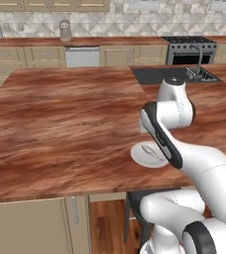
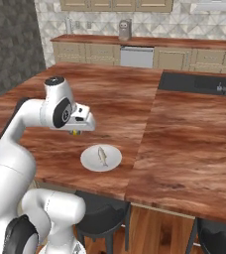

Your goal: Take the lemon wedge from the fridge and place it on the plate with fish on the dining counter.

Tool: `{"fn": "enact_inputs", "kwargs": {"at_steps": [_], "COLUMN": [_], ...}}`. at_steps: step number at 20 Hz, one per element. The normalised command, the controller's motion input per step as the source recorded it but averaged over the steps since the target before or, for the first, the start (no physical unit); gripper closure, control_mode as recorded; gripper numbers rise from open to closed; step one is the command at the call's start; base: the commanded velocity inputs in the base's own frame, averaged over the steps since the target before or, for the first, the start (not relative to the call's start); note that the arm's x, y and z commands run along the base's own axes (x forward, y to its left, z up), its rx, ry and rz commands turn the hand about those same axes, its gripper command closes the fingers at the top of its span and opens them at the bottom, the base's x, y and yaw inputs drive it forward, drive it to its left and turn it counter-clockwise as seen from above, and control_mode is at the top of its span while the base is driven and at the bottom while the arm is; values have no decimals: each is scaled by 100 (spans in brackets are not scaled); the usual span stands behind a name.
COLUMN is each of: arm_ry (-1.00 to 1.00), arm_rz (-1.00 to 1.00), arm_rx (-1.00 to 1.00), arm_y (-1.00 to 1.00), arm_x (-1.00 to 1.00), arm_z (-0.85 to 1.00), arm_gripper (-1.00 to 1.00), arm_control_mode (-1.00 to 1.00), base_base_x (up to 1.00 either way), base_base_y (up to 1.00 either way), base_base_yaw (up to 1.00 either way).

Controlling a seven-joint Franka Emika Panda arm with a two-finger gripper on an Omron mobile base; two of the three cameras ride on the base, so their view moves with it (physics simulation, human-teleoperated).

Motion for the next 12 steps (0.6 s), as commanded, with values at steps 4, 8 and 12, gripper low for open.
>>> {"fn": "enact_inputs", "kwargs": {"at_steps": [4,8,12], "arm_ry": [-6,0,0], "arm_rz": [0,0,0], "arm_rx": [-6,0,0], "arm_y": [9,-1,-12], "arm_x": [49,19,1], "arm_z": [-36,-49,-43], "arm_gripper": [100,100,100], "arm_control_mode": [-100,-100,-100], "base_base_x": [0,0,0], "base_base_y": [0,0,0], "base_base_yaw": [0,0,0]}}
